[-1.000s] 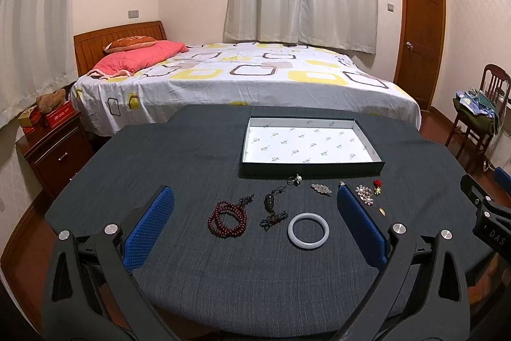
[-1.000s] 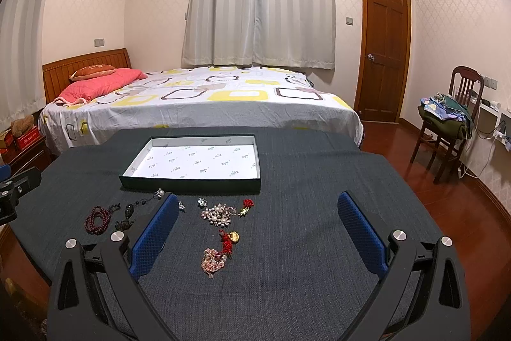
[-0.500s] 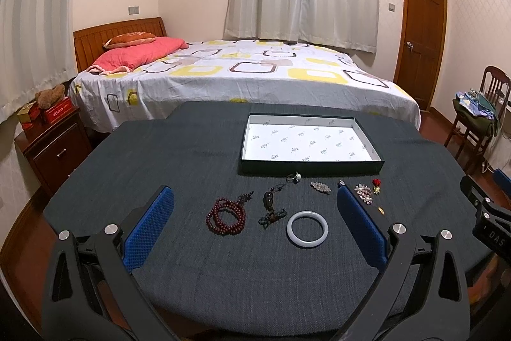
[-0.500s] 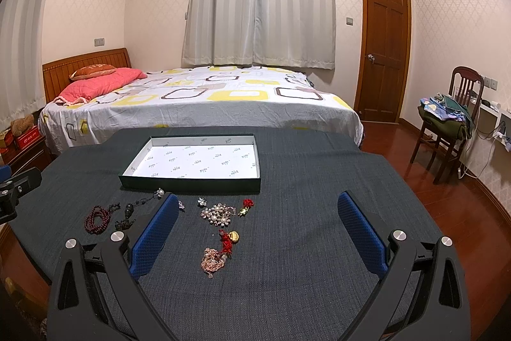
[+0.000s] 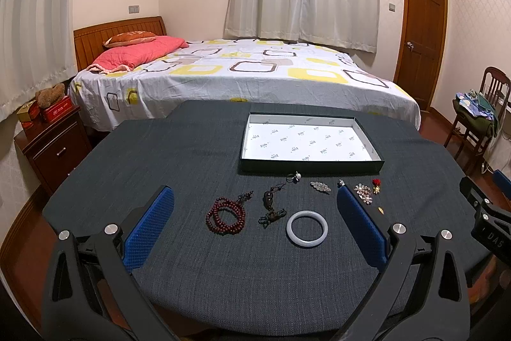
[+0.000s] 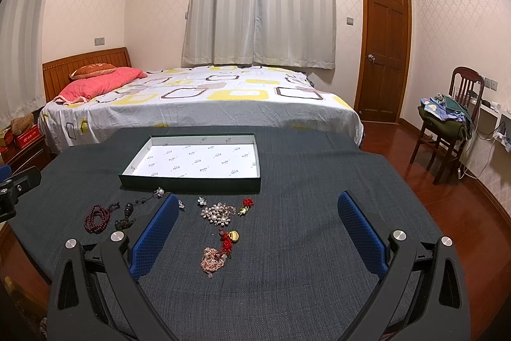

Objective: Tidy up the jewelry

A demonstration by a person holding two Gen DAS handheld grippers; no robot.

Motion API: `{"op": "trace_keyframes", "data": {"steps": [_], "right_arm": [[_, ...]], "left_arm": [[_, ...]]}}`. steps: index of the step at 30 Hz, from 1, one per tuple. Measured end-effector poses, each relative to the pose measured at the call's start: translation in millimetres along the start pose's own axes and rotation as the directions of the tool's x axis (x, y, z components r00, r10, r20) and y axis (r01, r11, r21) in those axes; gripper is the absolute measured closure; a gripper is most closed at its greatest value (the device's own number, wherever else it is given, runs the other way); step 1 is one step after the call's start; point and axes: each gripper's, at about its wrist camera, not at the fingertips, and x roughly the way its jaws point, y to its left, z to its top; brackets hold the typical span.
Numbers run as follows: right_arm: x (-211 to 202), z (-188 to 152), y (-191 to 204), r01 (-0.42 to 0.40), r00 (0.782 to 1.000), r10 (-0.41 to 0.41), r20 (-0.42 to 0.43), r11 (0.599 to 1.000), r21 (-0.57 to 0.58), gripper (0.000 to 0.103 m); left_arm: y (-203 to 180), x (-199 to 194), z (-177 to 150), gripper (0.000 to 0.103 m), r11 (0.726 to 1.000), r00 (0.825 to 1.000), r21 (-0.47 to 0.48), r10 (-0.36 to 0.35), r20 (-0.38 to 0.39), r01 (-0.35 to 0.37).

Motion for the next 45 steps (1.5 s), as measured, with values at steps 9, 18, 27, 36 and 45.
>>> {"op": "trace_keyframes", "data": {"steps": [9,18,27,36,45], "right_arm": [[0,0,0,0.0,1.0,0.0,0.0,1.0,-0.001,0.006],[0,-1,0,0.0,1.0,0.0,0.0,1.0,-0.002,0.006],[4,-4,-2,-0.004,1.0,0.004,-0.015,1.0,-0.002,0.006],[32,-21,-4,-0.019,0.997,0.019,-0.073,1.0,0.002,0.006],[89,-47,3,-0.066,0.98,0.068,-0.188,0.998,0.015,0.008]], "left_arm": [[2,0,1,0.003,1.0,1.0,-0.001,-0.001,0.0,0.001],[2,1,-3,0.003,1.0,1.0,-0.002,-0.001,0.0,0.001],[2,6,-12,0.003,1.0,1.0,-0.002,0.001,-0.011,-0.001],[7,34,-19,0.003,1.0,0.998,-0.005,-0.019,-0.067,0.019],[21,83,-31,0.004,0.999,0.991,-0.052,-0.019,-0.134,0.012]]}}
